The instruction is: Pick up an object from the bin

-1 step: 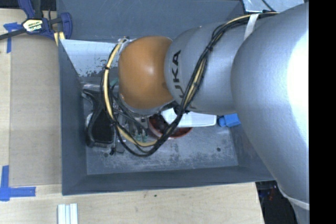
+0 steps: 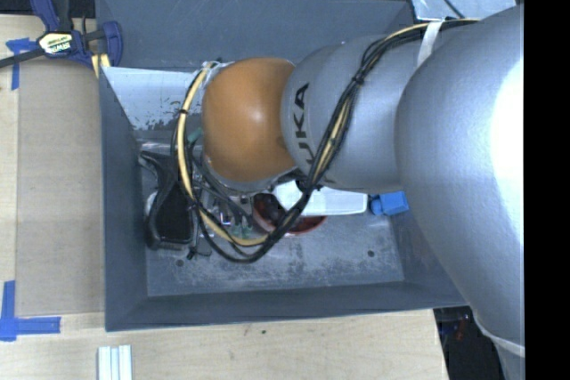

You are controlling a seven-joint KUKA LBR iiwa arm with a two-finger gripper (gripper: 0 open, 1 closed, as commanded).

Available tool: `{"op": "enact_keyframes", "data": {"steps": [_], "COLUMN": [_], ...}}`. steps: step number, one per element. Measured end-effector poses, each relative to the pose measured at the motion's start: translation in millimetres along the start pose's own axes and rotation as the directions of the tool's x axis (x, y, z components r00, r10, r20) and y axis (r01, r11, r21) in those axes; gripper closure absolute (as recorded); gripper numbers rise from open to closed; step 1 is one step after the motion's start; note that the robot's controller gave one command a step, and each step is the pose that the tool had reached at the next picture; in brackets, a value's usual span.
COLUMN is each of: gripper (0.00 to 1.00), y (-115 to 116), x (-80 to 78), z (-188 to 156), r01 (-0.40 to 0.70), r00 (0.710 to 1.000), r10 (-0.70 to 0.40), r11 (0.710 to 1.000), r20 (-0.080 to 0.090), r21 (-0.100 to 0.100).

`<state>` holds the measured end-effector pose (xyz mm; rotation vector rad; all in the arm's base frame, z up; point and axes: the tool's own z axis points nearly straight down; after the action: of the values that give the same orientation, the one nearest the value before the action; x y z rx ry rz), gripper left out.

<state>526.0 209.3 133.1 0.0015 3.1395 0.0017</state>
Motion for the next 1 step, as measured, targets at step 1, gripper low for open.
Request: {"op": "enact_keyframes", "data": {"steps": [1], "gripper": [0.0], "y": [15.9], "x": [-30.7], "z": [32.7], "r01": [-0.124], "r00": [0.992], "r10": [0.124], "r11": [0.992], "r20": [0.016], "r21": [-0.007]}}
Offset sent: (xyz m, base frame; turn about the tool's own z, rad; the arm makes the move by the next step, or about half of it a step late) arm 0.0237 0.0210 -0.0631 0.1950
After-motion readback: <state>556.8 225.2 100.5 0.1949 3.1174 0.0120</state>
